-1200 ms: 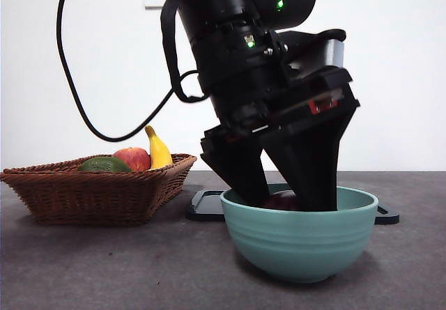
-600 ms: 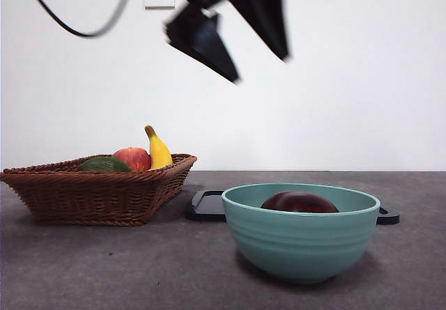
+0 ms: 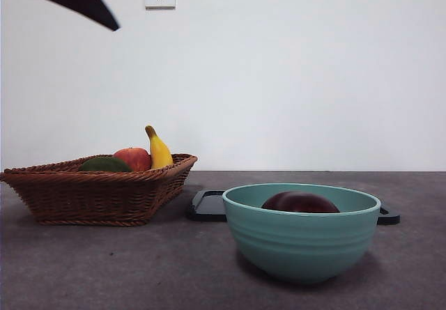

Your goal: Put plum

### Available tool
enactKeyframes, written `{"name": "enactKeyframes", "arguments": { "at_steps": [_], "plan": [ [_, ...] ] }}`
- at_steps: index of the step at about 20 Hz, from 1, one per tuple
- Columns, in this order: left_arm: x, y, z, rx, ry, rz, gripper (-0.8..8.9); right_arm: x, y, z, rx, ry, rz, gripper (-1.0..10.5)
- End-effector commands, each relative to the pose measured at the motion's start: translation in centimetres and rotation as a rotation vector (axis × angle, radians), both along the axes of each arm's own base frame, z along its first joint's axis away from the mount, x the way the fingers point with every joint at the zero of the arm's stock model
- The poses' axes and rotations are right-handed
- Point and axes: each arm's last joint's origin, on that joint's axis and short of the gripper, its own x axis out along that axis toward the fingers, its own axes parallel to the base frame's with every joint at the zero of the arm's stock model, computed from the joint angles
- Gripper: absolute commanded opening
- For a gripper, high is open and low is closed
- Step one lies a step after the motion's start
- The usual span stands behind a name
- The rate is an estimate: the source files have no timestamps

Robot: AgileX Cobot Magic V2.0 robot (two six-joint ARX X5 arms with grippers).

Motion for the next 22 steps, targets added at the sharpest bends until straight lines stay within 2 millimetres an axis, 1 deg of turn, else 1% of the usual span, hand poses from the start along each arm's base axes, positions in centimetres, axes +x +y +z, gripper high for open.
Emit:
{"name": "enactKeyframes", "arguments": {
  "at_steps": [1, 4, 7, 10, 12, 16, 18, 22],
  "plan": [
    [-2.0, 0.8, -1.0, -0.036, 0.054, -0.052, 4.33, 0.5, 0.2, 0.3, -0.002, -0.002, 0.012, 4.2],
    [-4.5, 1.7, -2.3, -0.07, 0.134, -0.122, 4.33, 1.0, 0.4, 0.0, -0.006, 0.025, 0.025, 4.2],
    [-5.5, 2.1, -2.1, -0.077, 0.123, -0.132, 4.33, 1.4, 0.9, -0.5, -0.012, 0.063, 0.05, 4.2],
    [-5.8, 2.3, -1.9, -0.084, 0.106, -0.134, 4.33, 1.9, 1.5, -1.0, -0.02, 0.103, 0.08, 4.2],
    [-5.8, 2.3, -1.9, -0.085, 0.106, -0.134, 4.33, 2.6, 2.2, -1.7, -0.031, 0.145, 0.111, 4.2],
    [-5.8, 2.3, -1.9, -0.085, 0.106, -0.134, 4.33, 4.8, 4.4, -3.9, -0.092, 0.251, 0.17, 4.2],
    [-5.8, 2.3, -1.9, -0.085, 0.105, -0.134, 4.33, 6.1, 5.6, -5.4, -0.132, 0.3, 0.19, 4.2],
    [-5.8, 2.3, -1.9, -0.085, 0.105, -0.134, 4.33, 7.9, 7.2, -7.5, -0.172, 0.339, 0.214, 4.2]
  ]
}}
